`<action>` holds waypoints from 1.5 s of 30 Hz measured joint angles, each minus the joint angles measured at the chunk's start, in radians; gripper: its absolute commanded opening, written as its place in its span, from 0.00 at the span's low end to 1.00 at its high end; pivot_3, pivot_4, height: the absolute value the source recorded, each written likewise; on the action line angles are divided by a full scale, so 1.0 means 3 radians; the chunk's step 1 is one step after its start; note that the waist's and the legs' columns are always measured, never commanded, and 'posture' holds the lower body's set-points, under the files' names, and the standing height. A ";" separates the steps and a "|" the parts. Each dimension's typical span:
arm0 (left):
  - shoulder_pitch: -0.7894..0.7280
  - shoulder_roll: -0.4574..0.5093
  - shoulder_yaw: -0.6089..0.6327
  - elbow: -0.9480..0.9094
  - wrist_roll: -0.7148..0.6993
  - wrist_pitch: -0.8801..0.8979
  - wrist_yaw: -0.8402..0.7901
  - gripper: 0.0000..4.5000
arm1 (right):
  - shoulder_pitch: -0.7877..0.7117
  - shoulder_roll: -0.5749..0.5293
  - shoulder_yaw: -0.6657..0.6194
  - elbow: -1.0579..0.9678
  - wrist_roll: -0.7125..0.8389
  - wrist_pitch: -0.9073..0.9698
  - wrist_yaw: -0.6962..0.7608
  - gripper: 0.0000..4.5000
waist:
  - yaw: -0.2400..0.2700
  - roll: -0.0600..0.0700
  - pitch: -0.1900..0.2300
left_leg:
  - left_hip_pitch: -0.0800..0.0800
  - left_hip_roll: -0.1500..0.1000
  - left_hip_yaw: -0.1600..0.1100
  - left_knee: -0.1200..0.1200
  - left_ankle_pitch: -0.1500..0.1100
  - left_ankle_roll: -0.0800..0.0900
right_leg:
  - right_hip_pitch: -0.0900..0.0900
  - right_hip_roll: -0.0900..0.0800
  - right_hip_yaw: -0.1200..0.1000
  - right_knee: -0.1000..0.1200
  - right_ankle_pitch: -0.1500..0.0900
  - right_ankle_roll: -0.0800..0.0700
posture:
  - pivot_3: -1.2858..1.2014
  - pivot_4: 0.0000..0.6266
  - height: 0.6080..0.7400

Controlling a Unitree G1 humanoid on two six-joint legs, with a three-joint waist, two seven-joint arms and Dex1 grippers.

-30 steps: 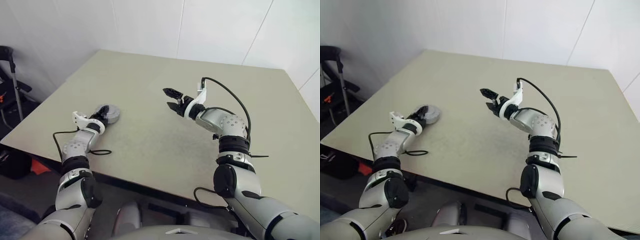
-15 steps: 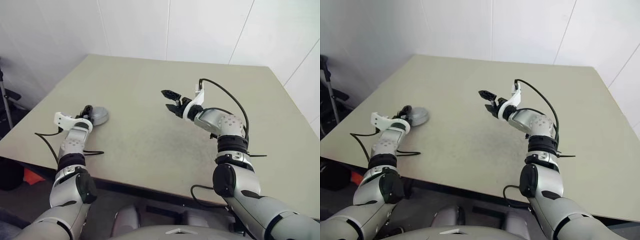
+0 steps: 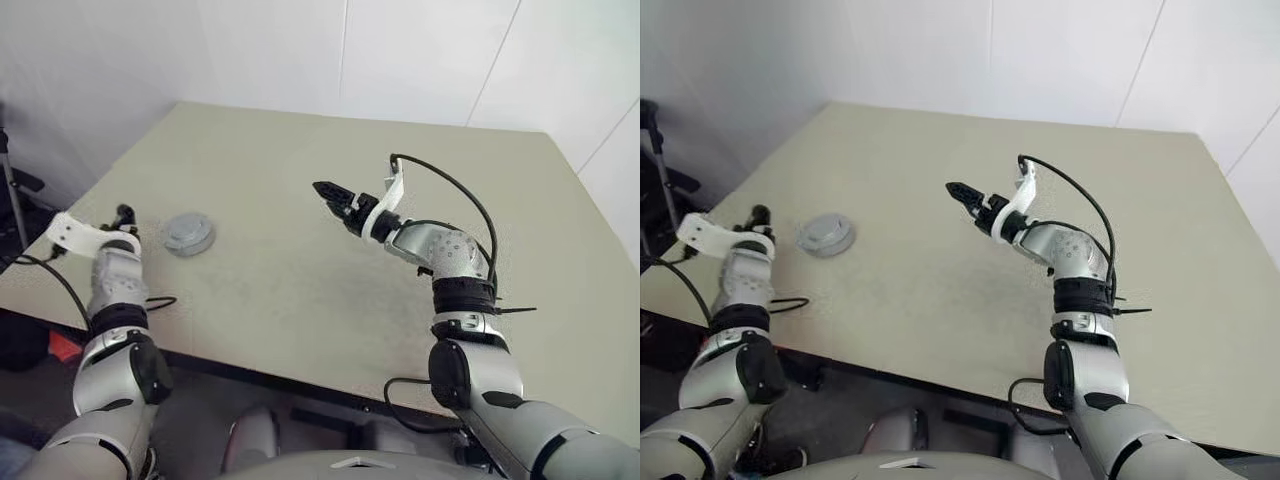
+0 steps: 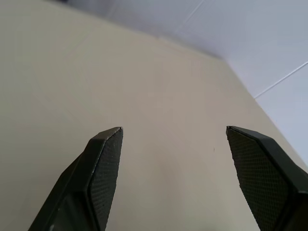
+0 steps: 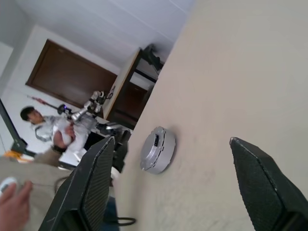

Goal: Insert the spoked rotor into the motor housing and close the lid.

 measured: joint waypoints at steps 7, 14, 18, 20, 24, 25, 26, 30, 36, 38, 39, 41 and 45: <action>-0.0310 0.0100 -0.0473 -0.0085 0.0472 -0.0459 -0.0400 0.81 | 0.0175 -0.0279 0.0414 -0.0109 -0.0668 -0.1155 0.0860 0.96 | 0.0109 -0.0006 0.0004 | -0.0005 -0.0002 0.0000 0.0012 0.0000 0.0001 | 0.0004 -0.0004 0.0001 0.0001 0.0005 0.0009 | 0.52 0.00 1.00; -0.0329 -0.0261 -0.1125 -0.0754 0.0425 -0.0119 -0.1542 0.81 | 0.0179 -0.0839 0.0568 -0.0035 -0.1012 -0.1640 0.1641 0.96 | 0.0097 -0.0010 0.0008 | -0.0004 0.0000 0.0005 0.0034 -0.0004 0.0007 | 0.0011 -0.0008 0.0001 0.0010 0.0004 -0.0013 | 0.52 0.00 1.00; -0.0150 -0.0421 -0.1575 -0.1146 0.0441 0.0145 -0.2051 0.81 | 0.0182 -0.1144 0.0633 0.0096 -0.1177 -0.1788 0.1955 0.96 | 0.0086 -0.0010 0.0008 | -0.0001 0.0006 0.0012 0.0042 -0.0011 0.0021 | 0.0009 -0.0007 0.0002 0.0013 0.0005 -0.0021 | 0.52 0.00 1.00; -0.0012 -0.0475 -0.1750 -0.1296 0.0457 0.0292 -0.2233 0.81 | 0.0201 -0.1283 0.0666 0.0233 -0.1301 -0.1933 0.2115 0.96 | 0.0083 -0.0010 0.0008 | -0.0001 0.0011 0.0014 0.0046 -0.0015 0.0028 | 0.0009 -0.0004 0.0002 0.0014 0.0003 -0.0024 | 0.52 0.00 1.00; 0.0199 -0.0526 -0.1990 -0.1528 0.0491 0.0505 -0.2452 0.81 | 0.0240 -0.1448 0.0668 0.0572 -0.1473 -0.2170 0.2268 0.96 | 0.0090 -0.0008 0.0009 | -0.0005 0.0015 0.0015 0.0053 -0.0023 0.0042 | 0.0006 0.0000 0.0001 0.0016 0.0000 -0.0030 | 0.52 0.00 1.00; 0.0237 -0.0536 -0.2038 -0.1577 0.0505 0.0539 -0.2490 0.81 | 0.0253 -0.1499 0.0668 0.0653 -0.1515 -0.2229 0.2295 0.96 | 0.0091 -0.0008 0.0009 | -0.0005 0.0015 0.0016 0.0055 -0.0024 0.0045 | 0.0006 -0.0001 0.0001 0.0016 0.0000 -0.0030 | 0.52 0.00 1.00; 0.0272 -0.0544 -0.2082 -0.1612 0.0515 0.0561 -0.2519 0.81 | 0.0267 -0.1550 0.0665 0.0719 -0.1541 -0.2266 0.2310 0.96 | 0.0091 -0.0008 0.0009 | -0.0006 0.0015 0.0017 0.0057 -0.0026 0.0048 | 0.0006 -0.0001 0.0001 0.0016 0.0000 -0.0030 | 0.52 0.00 1.00; 0.0405 -0.0584 -0.2152 -0.1657 0.0538 0.0650 -0.2587 0.81 | 0.0400 -0.1732 0.0656 0.0867 -0.1592 -0.2327 0.2437 0.96 | 0.0093 -0.0008 0.0009 | -0.0005 0.0015 0.0018 0.0059 -0.0034 0.0063 | 0.0009 -0.0001 0.0001 0.0014 0.0000 -0.0030 | 0.52 0.00 1.00; 0.0629 -0.0599 -0.2346 -0.1704 0.0557 0.0942 -0.2799 0.81 | 0.0649 -0.2037 0.0676 0.0799 -0.1595 -0.2032 0.2817 0.96 | 0.0084 -0.0002 0.0010 | -0.0001 0.0016 0.0020 0.0063 -0.0038 0.0072 | 0.0012 -0.0001 0.0003 0.0013 0.0000 -0.0030 | 0.52 0.00 1.00; 0.0651 -0.0629 -0.2389 -0.1699 0.0581 0.1000 -0.2817 0.81 | 0.0648 -0.2065 0.0675 0.0704 -0.1595 -0.1985 0.2831 0.96 | 0.0076 -0.0002 0.0009 | 0.0006 0.0019 0.0020 0.0062 -0.0036 0.0071 | 0.0016 0.0001 0.0003 0.0015 0.0000 -0.0031 | 0.52 0.00 1.00; 0.0651 -0.0635 -0.2403 -0.1699 0.0594 0.1015 -0.2818 0.81 | 0.0648 -0.2063 0.0675 0.0659 -0.1594 -0.1964 0.2830 0.96 | 0.0076 -0.0001 0.0009 | 0.0010 0.0020 0.0020 0.0062 -0.0036 0.0070 | 0.0020 0.0001 0.0003 0.0015 0.0000 -0.0031 | 0.52 0.00 1.00; 0.0651 -0.0634 -0.2409 -0.1694 0.0628 0.1031 -0.2819 0.81 | 0.0650 -0.2056 0.0675 0.0556 -0.1591 -0.1912 0.2822 0.96 | 0.0079 0.0002 0.0008 | 0.0015 0.0019 0.0020 0.0061 -0.0036 0.0070 | 0.0028 0.0001 0.0003 0.0014 -0.0001 -0.0031 | 0.52 0.00 1.00; 0.0651 -0.0648 -0.2409 -0.1694 0.0654 0.1056 -0.2818 0.81 | 0.0713 -0.1978 0.0676 0.0234 -0.1547 -0.1790 0.2761 0.96 | 0.0091 0.0003 0.0007 | 0.0019 0.0019 0.0020 0.0061 -0.0037 0.0072 | 0.0035 0.0001 0.0003 0.0009 -0.0001 -0.0031 | 0.52 0.00 1.00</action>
